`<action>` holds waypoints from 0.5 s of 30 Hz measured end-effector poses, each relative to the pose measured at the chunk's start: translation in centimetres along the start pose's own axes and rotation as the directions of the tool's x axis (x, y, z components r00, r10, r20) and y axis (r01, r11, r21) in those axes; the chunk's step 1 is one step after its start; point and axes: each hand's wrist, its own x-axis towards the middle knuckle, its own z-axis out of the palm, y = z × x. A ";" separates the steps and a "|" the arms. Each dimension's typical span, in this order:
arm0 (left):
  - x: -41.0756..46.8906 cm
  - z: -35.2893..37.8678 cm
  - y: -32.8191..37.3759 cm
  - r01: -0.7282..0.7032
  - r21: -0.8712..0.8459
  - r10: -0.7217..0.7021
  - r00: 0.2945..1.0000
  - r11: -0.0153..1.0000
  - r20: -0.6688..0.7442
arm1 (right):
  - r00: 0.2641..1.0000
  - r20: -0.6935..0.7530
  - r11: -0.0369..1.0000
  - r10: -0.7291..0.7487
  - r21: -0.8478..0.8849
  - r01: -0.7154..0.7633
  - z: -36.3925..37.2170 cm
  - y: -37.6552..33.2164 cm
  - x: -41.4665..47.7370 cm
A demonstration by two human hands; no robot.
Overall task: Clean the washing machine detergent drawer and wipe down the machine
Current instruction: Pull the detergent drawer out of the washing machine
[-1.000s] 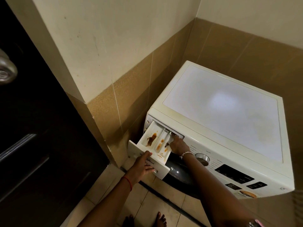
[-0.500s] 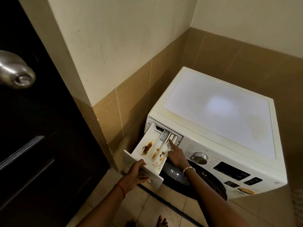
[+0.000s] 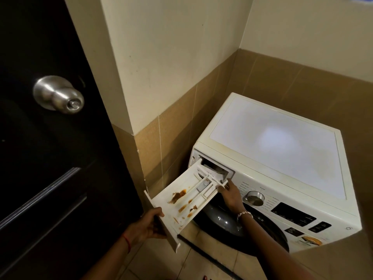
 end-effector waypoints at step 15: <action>-0.3 4.3 10.2 -0.087 0.343 0.048 0.992 0.935 0.121 | 0.954 -0.129 0.799 0.272 0.582 -0.149 -9.0 -3.0 -2.2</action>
